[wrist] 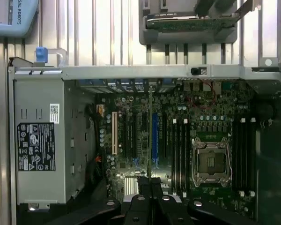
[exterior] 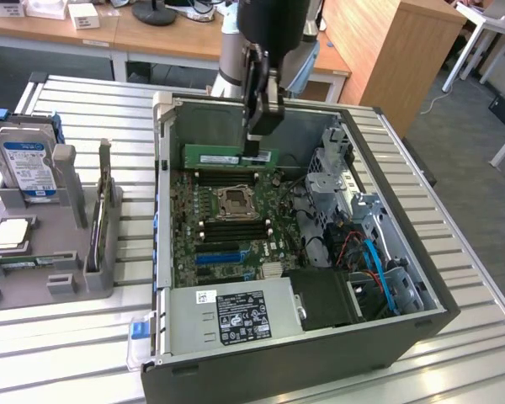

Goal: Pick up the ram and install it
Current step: 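Pick up the ram and move it above insertion slot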

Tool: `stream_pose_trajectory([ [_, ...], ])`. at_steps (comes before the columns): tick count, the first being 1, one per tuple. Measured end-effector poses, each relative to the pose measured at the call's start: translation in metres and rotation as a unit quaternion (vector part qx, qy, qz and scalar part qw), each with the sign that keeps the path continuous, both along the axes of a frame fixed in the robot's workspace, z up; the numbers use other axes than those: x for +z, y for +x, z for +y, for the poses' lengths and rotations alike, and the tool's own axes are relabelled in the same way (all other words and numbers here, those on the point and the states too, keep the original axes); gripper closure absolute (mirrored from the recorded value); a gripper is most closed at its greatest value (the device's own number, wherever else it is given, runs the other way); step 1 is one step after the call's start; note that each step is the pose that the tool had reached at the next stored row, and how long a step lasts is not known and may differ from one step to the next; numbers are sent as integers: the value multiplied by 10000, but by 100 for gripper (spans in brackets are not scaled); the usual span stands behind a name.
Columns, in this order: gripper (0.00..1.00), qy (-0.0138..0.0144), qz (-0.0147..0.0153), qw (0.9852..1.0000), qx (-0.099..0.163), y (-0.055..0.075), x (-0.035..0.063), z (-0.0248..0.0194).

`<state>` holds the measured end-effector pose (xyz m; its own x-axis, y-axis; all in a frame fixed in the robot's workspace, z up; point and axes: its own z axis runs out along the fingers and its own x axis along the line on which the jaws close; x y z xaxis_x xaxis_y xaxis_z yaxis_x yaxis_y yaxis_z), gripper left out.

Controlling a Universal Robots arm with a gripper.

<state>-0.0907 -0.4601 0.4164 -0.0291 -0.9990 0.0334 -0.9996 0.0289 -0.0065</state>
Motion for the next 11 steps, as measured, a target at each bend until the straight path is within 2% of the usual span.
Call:
stream_pose_trajectory([
  [11, 88, 0, 0, 10000, 1, 501, -4, 0],
])
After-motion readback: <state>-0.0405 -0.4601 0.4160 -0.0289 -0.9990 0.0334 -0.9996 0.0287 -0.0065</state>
